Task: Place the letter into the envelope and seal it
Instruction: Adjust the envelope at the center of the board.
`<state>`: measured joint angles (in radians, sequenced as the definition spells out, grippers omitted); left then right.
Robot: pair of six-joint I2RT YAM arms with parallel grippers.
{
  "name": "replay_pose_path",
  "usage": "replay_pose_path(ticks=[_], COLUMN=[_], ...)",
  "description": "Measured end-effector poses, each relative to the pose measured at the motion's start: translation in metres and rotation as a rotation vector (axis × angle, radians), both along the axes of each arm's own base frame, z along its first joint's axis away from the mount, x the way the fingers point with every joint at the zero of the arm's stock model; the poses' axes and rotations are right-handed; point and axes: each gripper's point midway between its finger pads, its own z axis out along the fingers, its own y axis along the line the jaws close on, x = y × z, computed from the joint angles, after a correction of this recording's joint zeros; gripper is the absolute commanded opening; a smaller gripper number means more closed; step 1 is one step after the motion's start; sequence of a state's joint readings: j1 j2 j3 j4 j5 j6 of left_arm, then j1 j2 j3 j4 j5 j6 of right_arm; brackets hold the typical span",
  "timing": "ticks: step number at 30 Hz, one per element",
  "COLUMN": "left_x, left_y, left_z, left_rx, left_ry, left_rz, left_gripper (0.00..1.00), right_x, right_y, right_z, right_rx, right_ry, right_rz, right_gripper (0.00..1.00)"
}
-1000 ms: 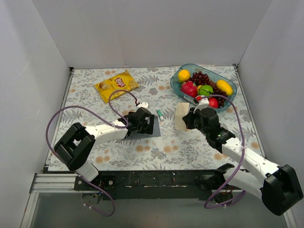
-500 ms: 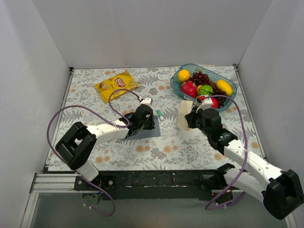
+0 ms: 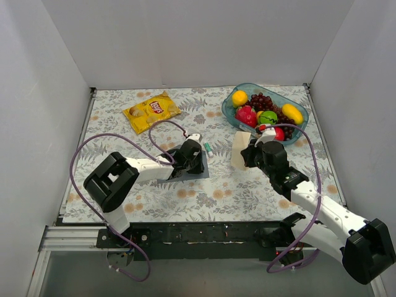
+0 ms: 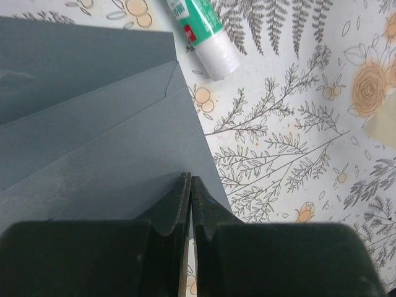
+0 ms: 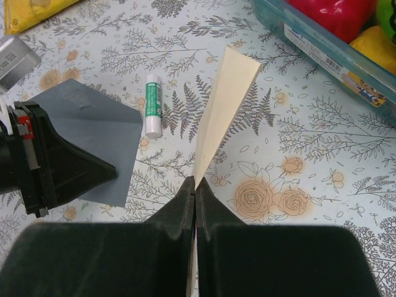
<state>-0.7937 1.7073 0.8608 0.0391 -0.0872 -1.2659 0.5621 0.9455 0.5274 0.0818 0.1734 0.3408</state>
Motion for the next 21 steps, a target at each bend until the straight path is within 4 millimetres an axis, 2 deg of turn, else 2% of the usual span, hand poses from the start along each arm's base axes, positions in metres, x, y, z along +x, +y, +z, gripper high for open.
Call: replay_pose_path(ticks=[3, 10, 21], left_x=[-0.007, -0.024, -0.077], left_y=[-0.003, -0.009, 0.018], left_z=[-0.007, -0.009, -0.012], left_rx=[0.006, -0.012, 0.012], left_ry=[0.027, 0.076, 0.221], left_rz=[-0.019, -0.026, -0.026], left_gripper=[0.00, 0.00, 0.00], right_x=[0.000, 0.000, 0.000], right_y=[0.000, 0.002, 0.008], right_z=[-0.001, -0.008, -0.020], right_rx=[-0.002, -0.010, -0.013], right_ry=[0.004, 0.023, 0.061], right_rz=[0.000, 0.006, 0.033], right_gripper=[0.01, 0.01, 0.01])
